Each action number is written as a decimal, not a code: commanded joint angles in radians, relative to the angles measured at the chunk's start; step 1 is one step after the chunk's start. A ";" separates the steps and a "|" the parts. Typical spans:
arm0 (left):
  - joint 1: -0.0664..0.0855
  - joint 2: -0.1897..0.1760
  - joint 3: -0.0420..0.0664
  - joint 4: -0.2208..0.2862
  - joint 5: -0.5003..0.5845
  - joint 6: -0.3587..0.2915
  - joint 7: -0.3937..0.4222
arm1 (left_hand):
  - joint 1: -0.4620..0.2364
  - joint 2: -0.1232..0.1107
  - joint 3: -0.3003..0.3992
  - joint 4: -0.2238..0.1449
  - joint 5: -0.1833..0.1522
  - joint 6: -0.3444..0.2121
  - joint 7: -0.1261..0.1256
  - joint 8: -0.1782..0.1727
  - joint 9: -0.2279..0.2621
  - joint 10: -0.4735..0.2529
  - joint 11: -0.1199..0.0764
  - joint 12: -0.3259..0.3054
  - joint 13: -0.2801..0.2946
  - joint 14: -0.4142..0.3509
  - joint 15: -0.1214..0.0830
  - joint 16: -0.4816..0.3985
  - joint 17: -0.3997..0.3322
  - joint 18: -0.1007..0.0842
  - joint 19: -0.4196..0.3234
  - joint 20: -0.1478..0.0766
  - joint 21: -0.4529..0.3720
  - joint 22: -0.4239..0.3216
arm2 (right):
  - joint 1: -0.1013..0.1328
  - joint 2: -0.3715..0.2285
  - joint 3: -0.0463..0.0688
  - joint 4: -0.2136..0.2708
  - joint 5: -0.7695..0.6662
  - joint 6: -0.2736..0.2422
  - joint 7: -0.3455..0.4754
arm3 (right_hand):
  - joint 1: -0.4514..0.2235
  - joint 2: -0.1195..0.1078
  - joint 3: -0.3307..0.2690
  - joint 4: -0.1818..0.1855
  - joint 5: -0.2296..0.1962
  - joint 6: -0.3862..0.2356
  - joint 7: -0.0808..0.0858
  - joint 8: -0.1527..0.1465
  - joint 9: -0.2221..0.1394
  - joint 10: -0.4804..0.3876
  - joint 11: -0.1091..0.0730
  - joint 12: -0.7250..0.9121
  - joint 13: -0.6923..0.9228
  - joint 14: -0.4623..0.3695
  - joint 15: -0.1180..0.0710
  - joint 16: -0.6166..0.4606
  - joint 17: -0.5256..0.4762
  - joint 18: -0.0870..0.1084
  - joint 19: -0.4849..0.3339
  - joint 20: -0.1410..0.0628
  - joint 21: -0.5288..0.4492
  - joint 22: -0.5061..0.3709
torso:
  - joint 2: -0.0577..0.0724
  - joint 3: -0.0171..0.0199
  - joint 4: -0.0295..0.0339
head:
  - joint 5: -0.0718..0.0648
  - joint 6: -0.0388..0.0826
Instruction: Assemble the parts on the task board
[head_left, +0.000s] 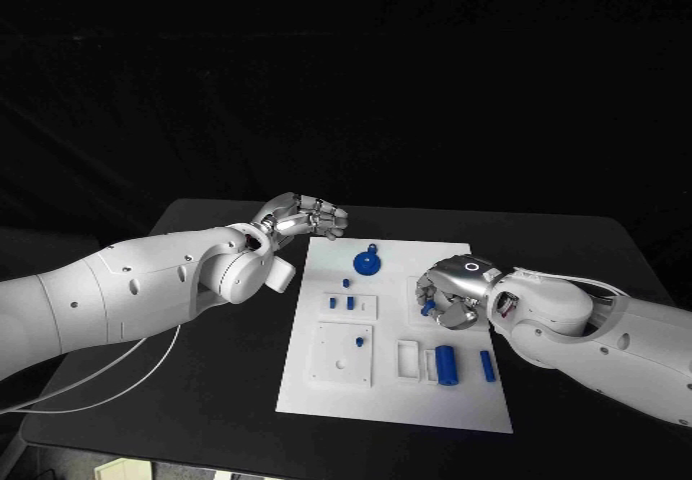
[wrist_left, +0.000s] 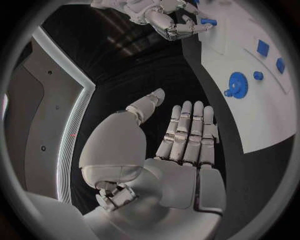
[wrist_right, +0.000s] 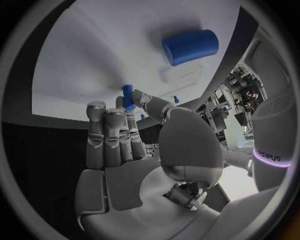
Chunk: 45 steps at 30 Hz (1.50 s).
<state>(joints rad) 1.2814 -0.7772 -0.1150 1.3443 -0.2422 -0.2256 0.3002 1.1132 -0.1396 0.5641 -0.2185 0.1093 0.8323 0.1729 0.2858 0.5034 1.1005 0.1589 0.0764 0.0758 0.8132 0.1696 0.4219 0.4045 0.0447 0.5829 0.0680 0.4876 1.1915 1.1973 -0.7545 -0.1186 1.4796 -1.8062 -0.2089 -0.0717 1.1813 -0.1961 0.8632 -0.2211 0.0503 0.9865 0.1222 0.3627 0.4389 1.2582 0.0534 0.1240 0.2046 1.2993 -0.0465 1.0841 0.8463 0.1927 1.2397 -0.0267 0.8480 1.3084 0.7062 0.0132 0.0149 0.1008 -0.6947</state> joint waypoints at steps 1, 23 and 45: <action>0.001 0.002 0.001 0.001 0.006 0.014 0.009 | 0.001 0.009 -0.005 0.001 0.004 0.007 0.003 0.003 -0.002 0.007 0.000 0.003 0.000 0.006 0.000 0.005 0.002 0.014 0.007 0.002 0.001 0.002 | -0.001 0.001 0.000 0.007 -0.034 -0.036 -0.013 | 0.016 0.006 0.012 -0.002 -0.001 0.013 -0.001 0.009 0.002 0.021 0.004 0.003 0.006 0.000 -0.009 0.007 -0.001 0.069 0.003 -0.005 0.006 0.017 | 0.000 0.0000 0.0003 | 0.000 0.000; 0.001 0.007 0.001 -0.003 0.006 0.010 0.009 | 0.000 0.012 -0.006 0.002 0.004 0.007 0.003 0.004 -0.002 0.007 0.000 0.003 -0.001 0.005 0.000 0.005 0.001 0.014 0.008 0.002 0.000 0.002 | 0.016 -0.005 0.044 0.128 -0.047 -0.058 -0.031 | 0.014 0.002 0.029 0.004 -0.002 0.038 -0.011 0.024 0.012 0.054 -0.008 0.016 0.021 0.007 -0.021 0.011 -0.006 0.069 0.016 -0.009 0.013 0.015 | -0.001 -0.0009 -0.0001 | 0.016 -0.004; 0.001 0.024 0.001 -0.006 0.006 0.006 0.011 | 0.000 0.014 -0.006 0.002 0.004 0.007 0.003 0.004 -0.003 0.008 0.000 0.002 -0.001 0.005 0.000 0.006 0.002 0.014 0.008 0.001 -0.001 0.002 | -0.056 0.196 0.018 0.146 -0.061 -0.082 -0.013 | 0.014 0.005 0.030 0.005 -0.002 0.038 -0.012 0.024 0.013 0.054 -0.009 0.015 0.022 0.007 -0.021 0.011 -0.007 0.069 0.016 -0.010 0.013 0.015 | 0.000 -0.0014 0.0021 | 0.054 -0.013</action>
<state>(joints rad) 1.2814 -0.7560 -0.1150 1.3366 -0.2418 -0.2253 0.3003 1.1132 -0.1396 0.5641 -0.2186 0.1092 0.8323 0.1729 0.2857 0.5019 1.1005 0.1589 0.0764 0.0759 0.8131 0.1696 0.4219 0.4050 0.0381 0.5829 0.0680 0.4876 1.1929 1.1465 -0.5668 -0.0995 1.6283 -1.8430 -0.2871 -0.0958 1.1865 -0.1911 0.8886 -0.2166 0.0423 1.0194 0.1108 0.3830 0.4510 1.2672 0.0445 0.1373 0.2047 1.3097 -0.0607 1.0919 0.8407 0.1927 1.2476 -0.0310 0.8575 1.3084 0.7062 0.0121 0.0164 0.1513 -0.7063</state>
